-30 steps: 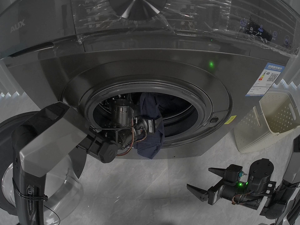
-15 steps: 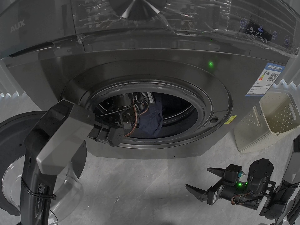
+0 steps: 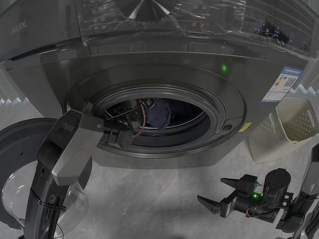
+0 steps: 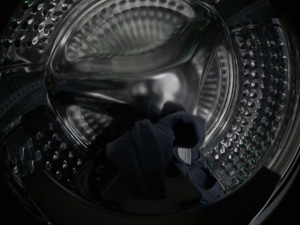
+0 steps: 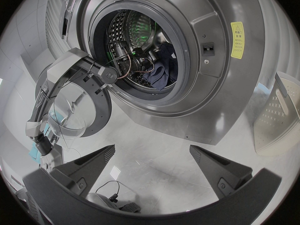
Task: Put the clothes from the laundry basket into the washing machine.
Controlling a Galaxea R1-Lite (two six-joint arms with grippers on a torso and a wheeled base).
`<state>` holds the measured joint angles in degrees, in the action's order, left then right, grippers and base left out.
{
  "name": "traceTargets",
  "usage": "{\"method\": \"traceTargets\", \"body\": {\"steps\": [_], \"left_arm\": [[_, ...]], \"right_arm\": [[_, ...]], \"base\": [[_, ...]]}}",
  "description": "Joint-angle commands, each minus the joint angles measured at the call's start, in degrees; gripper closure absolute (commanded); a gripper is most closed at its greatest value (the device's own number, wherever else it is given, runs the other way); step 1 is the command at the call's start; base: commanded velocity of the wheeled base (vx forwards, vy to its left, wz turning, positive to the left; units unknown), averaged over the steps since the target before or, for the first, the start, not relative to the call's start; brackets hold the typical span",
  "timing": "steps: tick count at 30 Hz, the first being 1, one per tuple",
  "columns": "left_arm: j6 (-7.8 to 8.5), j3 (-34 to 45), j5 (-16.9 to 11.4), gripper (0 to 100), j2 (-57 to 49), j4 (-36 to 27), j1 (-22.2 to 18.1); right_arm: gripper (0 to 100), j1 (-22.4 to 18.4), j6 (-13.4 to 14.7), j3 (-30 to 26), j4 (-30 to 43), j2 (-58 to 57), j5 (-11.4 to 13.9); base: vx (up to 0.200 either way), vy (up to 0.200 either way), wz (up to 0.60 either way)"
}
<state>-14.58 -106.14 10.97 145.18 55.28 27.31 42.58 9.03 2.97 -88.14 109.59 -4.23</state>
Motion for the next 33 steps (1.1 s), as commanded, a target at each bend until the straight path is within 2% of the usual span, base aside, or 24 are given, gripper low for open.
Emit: {"method": "traceTargets", "body": {"steps": [1,6,11,12,19,22,23,25,28,29,32,33], "left_arm": [[-0.10,-2.23,0.10,100,0.19,0.26,-0.32],[-1.24,-3.46,0.72,100,-0.07,0.35,-0.50],[-1.15,-3.72,0.63,100,0.11,0.44,-0.68],[-1.06,-3.72,0.63,0,0.11,0.44,-0.59],[-1.24,-1.43,0.81,0,-0.51,0.26,0.11],[-1.06,3.14,0.81,0,-2.27,-0.18,0.38],[-0.89,8.94,0.37,0,-4.90,-0.53,1.43],[-0.63,15.44,-0.34,0,-7.63,-0.35,2.49],[-0.01,19.83,-0.95,0,-9.39,-0.35,3.54],[1.66,24.67,-1.66,0,-11.50,-0.09,4.42],[4.21,28.36,-1.39,0,-12.64,0.26,5.30],[4.56,29.15,-1.30,0,-12.73,0.53,5.48]], "right_arm": [[0,0.05,0.02,-0.07,-0.02,0.09,0.01],[0,0.05,0.02,0.10,-0.02,0.09,0.01],[0,0.05,0.02,-0.16,-0.02,0.18,0.01],[0,0.05,0.11,-0.16,-0.02,0.18,0.01],[0,-0.04,0.02,-0.16,-0.02,0.09,0.01],[0,-0.04,0.02,-0.16,-0.02,0.18,0.01],[0,-0.04,0.02,-0.16,-0.02,0.09,0.01],[0,-0.13,0.02,-0.16,-0.02,0.09,0.01],[0,-0.04,0.02,-0.16,-0.02,0.09,0.01],[0,-0.04,0.11,-0.25,-0.02,0.09,0.01],[0,-0.04,0.11,-0.16,-0.02,0.01,0.01],[0,-0.04,0.11,-0.16,-0.02,0.01,0.01]], "base": [[0.000,0.000,0.00],[0.000,0.000,0.00],[0.000,0.000,0.00],[0.000,0.000,0.00],[0.000,0.000,0.00],[0.000,0.000,0.00],[0.000,0.000,0.00],[0.000,0.000,0.00],[0.000,0.000,0.00],[0.000,0.000,0.00],[0.000,0.000,0.00],[0.000,0.000,0.00]]}}
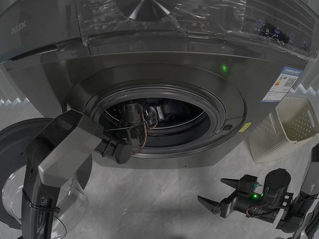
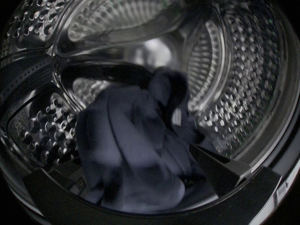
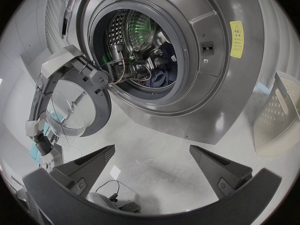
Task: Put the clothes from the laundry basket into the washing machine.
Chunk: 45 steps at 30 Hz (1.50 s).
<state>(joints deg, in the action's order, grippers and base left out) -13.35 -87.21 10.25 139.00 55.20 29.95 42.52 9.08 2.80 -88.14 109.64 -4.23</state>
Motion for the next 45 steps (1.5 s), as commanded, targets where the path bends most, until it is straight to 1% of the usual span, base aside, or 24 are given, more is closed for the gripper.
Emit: {"method": "traceTargets", "body": {"steps": [1,3,7,9,10,12,15,16,17,18,19,20,21,22,25,26,27,29,30,32,35,39,42,45], "left_arm": [[3.33,10.22,-0.58,0,-6.55,0.61,2.83],[3.68,12.94,-0.58,0,-7.69,2.11,3.71],[3.59,16.90,-1.02,0,-9.71,2.63,5.12],[3.42,18.04,-0.67,0,-10.24,2.63,5.73],[3.42,20.41,-0.50,0,-10.85,3.34,6.87],[3.42,20.77,-0.41,0,-10.94,3.60,7.05],[4.03,25.78,-0.76,0,-11.47,6.94,8.28],[4.56,27.80,-1.20,0,-12.17,7.91,8.81],[4.56,27.80,-1.20,0,-12.17,7.91,8.81],[5.70,32.37,-1.38,0,-14.54,9.40,10.21],[5.88,34.21,-1.64,0,-15.69,9.84,10.74],[5.70,37.55,-2.61,0,-18.15,10.10,11.80],[5.70,37.90,-2.78,0,-18.50,10.10,11.88],[5.44,41.68,-3.31,0,-21.40,9.40,13.03],[5.53,48.80,-3.48,0,-25.53,9.22,13.64],[5.53,48.80,-3.48,0,-25.53,9.22,13.64],[5.70,53.46,-3.48,0,-27.90,10.28,13.82],[5.53,57.42,-3.66,0,-30.89,10.98,14.87],[5.53,57.68,-3.66,0,-31.16,10.98,14.96],[5.53,63.04,-4.36,0,-35.90,12.13,16.01],[5.35,65.94,-5.07,0,-39.59,13.97,16.81],[5.26,66.29,-5.07,0,-41.70,14.59,16.45],[5.17,68.05,-4.89,0,-43.37,14.59,16.81],[5.53,70.25,-4.45,0,-44.16,15.29,16.98]], "right_arm": [[0,0.02,0.06,0.01,-0.02,-0.04,0.01],[0,0.02,0.15,-0.08,-0.02,-0.22,-0.08],[0,-0.07,0.32,0.01,-0.02,-0.39,-0.08],[0,-0.07,0.32,0.27,-0.02,-0.48,-0.16],[0,-0.16,0.32,0.18,-0.02,-0.48,-0.16],[0,-0.16,0.32,0.18,-0.02,-0.48,-0.16],[0,-0.07,0.41,-0.08,-0.02,-0.57,-0.16],[0,-0.07,0.41,0.10,-0.10,-0.66,-0.16],[0,-0.07,0.41,0.10,-0.10,-0.66,-0.16],[0,-0.07,0.41,0.54,-0.10,-1.01,-0.25],[0,-0.16,0.41,0.54,-0.10,-1.36,-0.34],[0,-0.25,0.41,0.54,-0.10,-2.24,-0.34],[0,-0.25,0.41,0.45,-0.10,-2.33,-0.34],[0,-0.51,0.41,0.18,-0.10,-3.12,-0.43],[0,-0.68,0.15,-0.08,-0.02,-6.37,-0.78],[0,-0.68,0.15,-0.08,-0.02,-6.37,-0.78],[0,-0.95,-0.21,-0.26,0.34,-9.01,-0.87],[0,-1.56,-0.64,-0.17,0.86,-10.41,-0.52],[0,-1.74,-0.64,-0.17,0.86,-10.50,-0.52],[0,-5.08,-0.82,-0.26,0.16,-10.33,0.10],[0,-5.26,-0.73,0.01,0.07,-10.50,0.80],[0,-4.20,-0.21,0.10,-0.02,-10.85,0.19],[0,-4.20,-0.03,-1.40,-0.02,-12.17,0.10],[0,-4.55,-0.03,-2.72,0.77,-14.54,0.01]], "base": [[0.000,0.000,0.00],[0.000,0.000,0.00],[0.000,0.000,0.00],[0.000,0.000,0.00],[0.000,0.000,0.00],[0.000,0.000,0.00],[0.000,0.000,0.00],[0.000,0.000,0.00],[0.000,0.000,0.00],[0.000,0.000,0.00],[0.000,0.000,0.00],[0.000,0.000,0.00],[0.000,0.000,0.00],[0.000,0.000,0.00],[0.000,0.000,0.00],[0.000,0.000,0.00],[0.000,0.000,0.00],[0.000,0.000,0.00],[0.000,0.000,0.00],[0.000,0.000,0.00],[0.000,0.000,0.00],[0.000,0.000,0.00],[-0.200,0.000,0.00],[-0.200,0.000,0.00]]}}
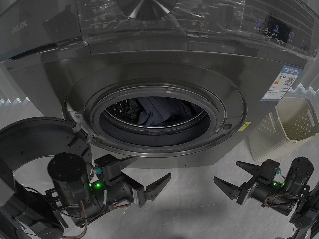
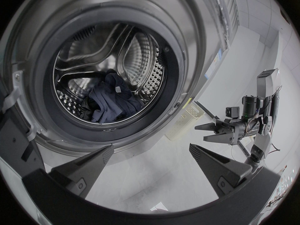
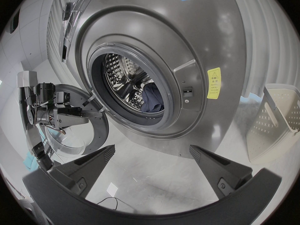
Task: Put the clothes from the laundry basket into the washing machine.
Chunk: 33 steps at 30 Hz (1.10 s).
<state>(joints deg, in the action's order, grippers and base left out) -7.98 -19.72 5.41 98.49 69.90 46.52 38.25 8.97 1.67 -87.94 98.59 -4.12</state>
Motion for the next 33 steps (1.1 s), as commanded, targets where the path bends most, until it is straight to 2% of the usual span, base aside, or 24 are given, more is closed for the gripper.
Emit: {"method": "traceTargets", "body": {"steps": [1,4,7,8,9,10,12,18,21,24,30,33], "left_arm": [[0.16,3.46,0.39,0,-4.01,1.20,0.33],[0.07,5.40,0.39,0,-4.80,3.05,-0.03],[0.25,8.21,1.62,0,-5.85,7.18,-0.38],[0.25,8.21,1.62,0,-5.85,7.18,-0.38],[0.25,10.50,2.50,0,-7.43,10.08,-0.46],[0.25,10.67,2.59,0,-7.61,10.34,-0.46],[0.87,13.13,3.11,0,-10.86,12.01,-1.87],[2.36,17.97,3.20,0,-20.88,11.22,-3.01],[2.45,19.72,3.73,0,-24.13,8.67,-4.33],[2.10,19.72,4.78,0,-31.60,0.85,-5.30],[1.57,19.72,4.43,0,-39.95,-11.19,-8.90],[1.57,19.72,4.26,0,-45.58,-16.90,-11.98]], "right_arm": [[0,-0.64,0.08,-1.58,0.67,-4.28,-0.10],[0,-1.43,-0.10,-1.58,0.84,-5.68,-0.19],[0,-4.77,-0.36,-1.58,2.16,-7.35,-0.19],[0,-4.77,-0.36,-1.58,2.16,-7.35,-0.19],[0,-6.88,-0.53,-1.58,3.39,-8.67,-0.19],[0,-6.97,-0.53,-1.58,3.48,-8.85,-0.19],[0,-7.67,-0.62,-1.58,7.17,-12.10,-0.36],[0,-6.88,-0.36,-1.58,21.59,-24.05,-3.70],[0,-7.67,-0.27,-1.58,26.42,-28.54,-3.70],[0,-8.28,0.17,-1.58,30.20,-33.72,-3.79],[0,-12.33,-0.18,-1.58,33.54,-39.61,-3.79],[0,-14.44,-0.27,-1.67,37.93,-44.01,-3.70]], "base": [[0.000,0.000,0.00],[0.000,0.000,0.00],[0.000,0.000,0.00],[0.000,0.000,0.00],[0.000,0.000,0.00],[-0.200,0.000,0.00],[-0.200,0.000,0.00],[0.000,0.000,0.00],[-0.200,0.000,0.00],[-0.200,0.000,0.00],[0.000,0.000,0.00],[-0.200,0.000,0.00]]}}
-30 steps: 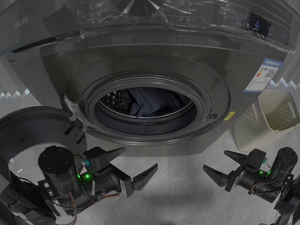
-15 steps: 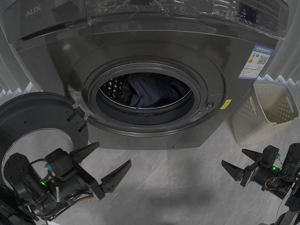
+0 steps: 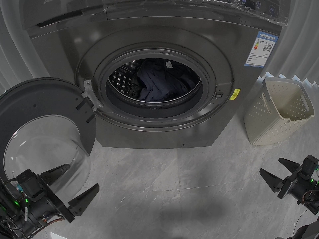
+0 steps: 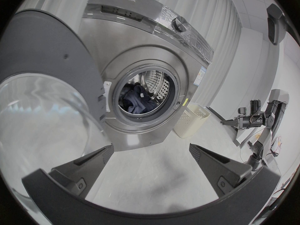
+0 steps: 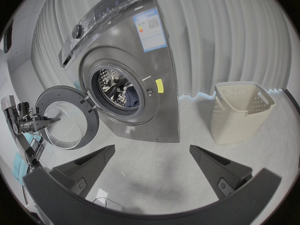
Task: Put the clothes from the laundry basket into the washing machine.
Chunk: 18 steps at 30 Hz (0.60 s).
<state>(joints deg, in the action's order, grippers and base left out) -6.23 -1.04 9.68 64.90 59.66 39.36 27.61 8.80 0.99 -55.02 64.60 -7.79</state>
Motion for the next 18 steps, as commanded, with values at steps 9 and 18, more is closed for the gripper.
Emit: {"method": "traceTargets", "body": {"steps": [9,18], "left_arm": [[0.16,1.04,-4.49,0,-33.00,-26.26,-15.28],[-0.01,0.86,-11.17,0,-52.95,-41.20,-29.17]], "right_arm": [[0,-12.93,-0.72,-0.90,28.12,-32.61,0.58],[0,-19.26,-2.39,-0.90,45.08,-54.05,1.37]], "base": [[-0.067,0.000,0.00],[-0.067,0.000,0.00]]}}
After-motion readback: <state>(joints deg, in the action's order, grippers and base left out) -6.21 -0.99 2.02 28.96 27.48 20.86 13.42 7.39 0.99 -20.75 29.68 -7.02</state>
